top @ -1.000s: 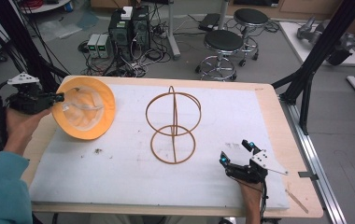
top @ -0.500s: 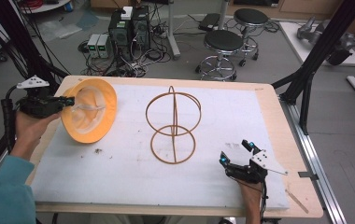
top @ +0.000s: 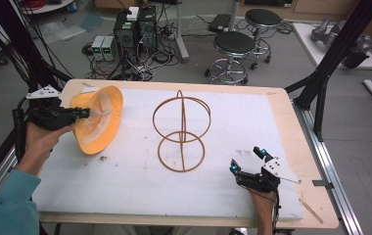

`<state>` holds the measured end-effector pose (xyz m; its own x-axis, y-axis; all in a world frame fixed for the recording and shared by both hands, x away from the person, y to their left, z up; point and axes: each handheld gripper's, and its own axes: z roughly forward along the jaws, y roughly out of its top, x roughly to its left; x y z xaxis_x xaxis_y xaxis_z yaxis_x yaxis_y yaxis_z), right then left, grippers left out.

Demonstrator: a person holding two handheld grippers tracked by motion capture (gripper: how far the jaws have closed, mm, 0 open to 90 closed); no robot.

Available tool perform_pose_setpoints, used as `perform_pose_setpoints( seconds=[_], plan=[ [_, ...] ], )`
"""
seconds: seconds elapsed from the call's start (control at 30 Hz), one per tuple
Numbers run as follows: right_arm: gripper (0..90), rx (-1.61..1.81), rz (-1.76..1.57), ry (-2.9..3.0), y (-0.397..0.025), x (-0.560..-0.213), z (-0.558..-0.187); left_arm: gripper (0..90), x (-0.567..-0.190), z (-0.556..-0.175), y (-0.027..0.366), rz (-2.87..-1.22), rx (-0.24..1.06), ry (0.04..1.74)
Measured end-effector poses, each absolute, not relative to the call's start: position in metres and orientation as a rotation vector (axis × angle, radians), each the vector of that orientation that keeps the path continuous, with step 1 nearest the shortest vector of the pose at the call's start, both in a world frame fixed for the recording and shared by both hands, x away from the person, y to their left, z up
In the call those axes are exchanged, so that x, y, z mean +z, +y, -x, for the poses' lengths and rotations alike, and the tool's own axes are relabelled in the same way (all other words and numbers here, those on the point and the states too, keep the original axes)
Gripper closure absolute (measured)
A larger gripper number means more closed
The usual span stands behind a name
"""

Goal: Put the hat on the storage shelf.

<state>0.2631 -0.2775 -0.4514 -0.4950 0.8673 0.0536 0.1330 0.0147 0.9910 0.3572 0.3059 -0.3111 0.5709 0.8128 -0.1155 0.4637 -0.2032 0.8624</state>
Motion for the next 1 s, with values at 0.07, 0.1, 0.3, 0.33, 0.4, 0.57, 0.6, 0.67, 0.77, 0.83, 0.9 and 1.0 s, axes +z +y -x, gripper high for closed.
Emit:
perform_pose_setpoints(
  seconds=[0.07,0.1,0.3,0.33,0.4,0.57,0.6,0.67,0.77,0.83,0.9,1.0],
  plan=[
    [3.6,1.535,-1.032,1.684,-0.278,-0.451,-0.263,86.2,-0.311,-0.355,0.299,-1.854,0.445,1.022],
    [3.5,1.536,-1.032,1.682,-0.278,-0.451,-0.263,86.2,-0.311,-0.355,0.296,-1.856,0.434,1.014],
    [3.5,1.538,-1.032,1.685,-0.278,-0.451,-0.263,86.0,-0.311,-0.351,0.277,-1.878,0.393,0.961],
    [3.5,1.538,-1.032,1.685,-0.278,-0.451,-0.263,86.0,-0.311,-0.350,0.273,-1.885,0.387,0.950],
    [3.6,1.538,-1.038,1.683,-0.278,-0.451,-0.263,86.0,-0.312,-0.349,0.266,-1.892,0.367,0.932],
    [3.6,1.541,-1.040,1.679,-0.278,-0.452,-0.263,85.9,-0.316,-0.344,0.248,-1.934,0.335,0.878],
    [3.5,1.541,-1.040,1.679,-0.278,-0.452,-0.263,85.8,-0.317,-0.343,0.244,-1.942,0.326,0.866],
    [3.5,1.541,-1.040,1.679,-0.278,-0.452,-0.263,85.6,-0.318,-0.343,0.239,-1.951,0.317,0.855],
    [3.6,1.539,-1.038,1.681,-0.278,-0.451,-0.263,80.3,-0.321,-0.343,0.233,-1.943,0.283,0.841],
    [3.5,1.541,-1.031,1.679,-0.279,-0.452,-0.263,76.0,-0.322,-0.343,0.230,-1.950,0.259,0.832],
    [3.6,1.543,-1.032,1.678,-0.279,-0.451,-0.263,74.3,-0.324,-0.343,0.227,-1.952,0.247,0.828],
    [3.6,1.543,-1.030,1.679,-0.279,-0.451,-0.263,69.5,-0.325,-0.342,0.224,-1.963,0.231,0.816]
  ],
)
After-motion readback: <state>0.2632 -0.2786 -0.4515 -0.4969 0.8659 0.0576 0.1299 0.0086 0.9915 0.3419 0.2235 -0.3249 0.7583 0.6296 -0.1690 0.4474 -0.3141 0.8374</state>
